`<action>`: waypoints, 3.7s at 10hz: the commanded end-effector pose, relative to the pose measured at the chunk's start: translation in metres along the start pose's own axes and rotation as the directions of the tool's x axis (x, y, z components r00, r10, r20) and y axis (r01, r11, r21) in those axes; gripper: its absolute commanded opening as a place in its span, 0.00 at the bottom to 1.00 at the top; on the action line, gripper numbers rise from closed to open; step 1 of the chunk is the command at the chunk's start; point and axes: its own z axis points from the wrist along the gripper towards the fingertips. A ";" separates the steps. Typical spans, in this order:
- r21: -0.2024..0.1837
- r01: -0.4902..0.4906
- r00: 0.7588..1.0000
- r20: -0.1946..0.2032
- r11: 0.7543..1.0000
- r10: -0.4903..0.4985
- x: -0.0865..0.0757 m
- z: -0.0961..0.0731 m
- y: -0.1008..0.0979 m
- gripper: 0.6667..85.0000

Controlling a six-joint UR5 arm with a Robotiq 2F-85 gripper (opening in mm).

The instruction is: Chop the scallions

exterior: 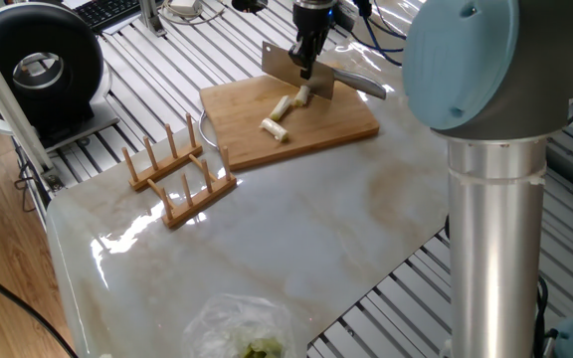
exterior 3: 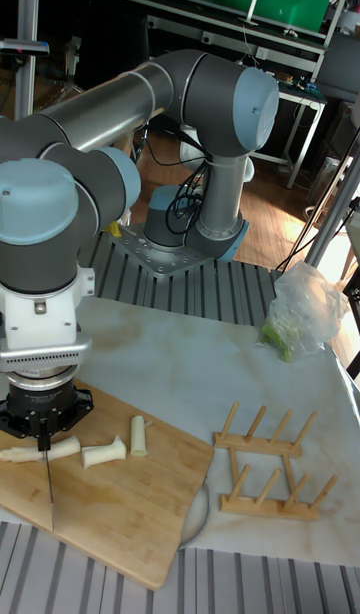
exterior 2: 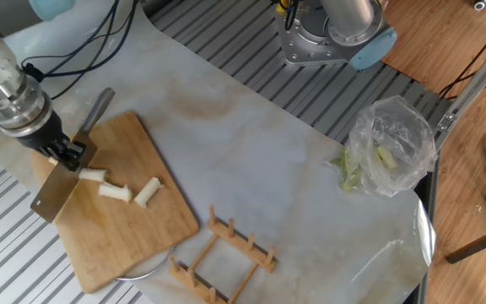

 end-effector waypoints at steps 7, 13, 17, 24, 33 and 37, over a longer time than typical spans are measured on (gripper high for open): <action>0.078 0.016 0.996 0.088 0.997 -0.023 -0.011 0.002 -0.010 0.01; 0.051 0.014 0.999 0.047 0.999 -0.016 -0.006 -0.006 0.001 0.01; 0.075 0.025 0.999 -0.041 0.997 -0.022 0.013 0.004 -0.002 0.01; 0.064 0.037 0.992 -0.121 0.997 -0.030 0.018 0.004 0.003 0.01; 0.040 0.006 1.000 -0.021 0.999 -0.005 -0.001 -0.007 0.013 0.01; 0.047 0.014 1.000 0.026 0.999 -0.015 -0.009 0.000 0.013 0.01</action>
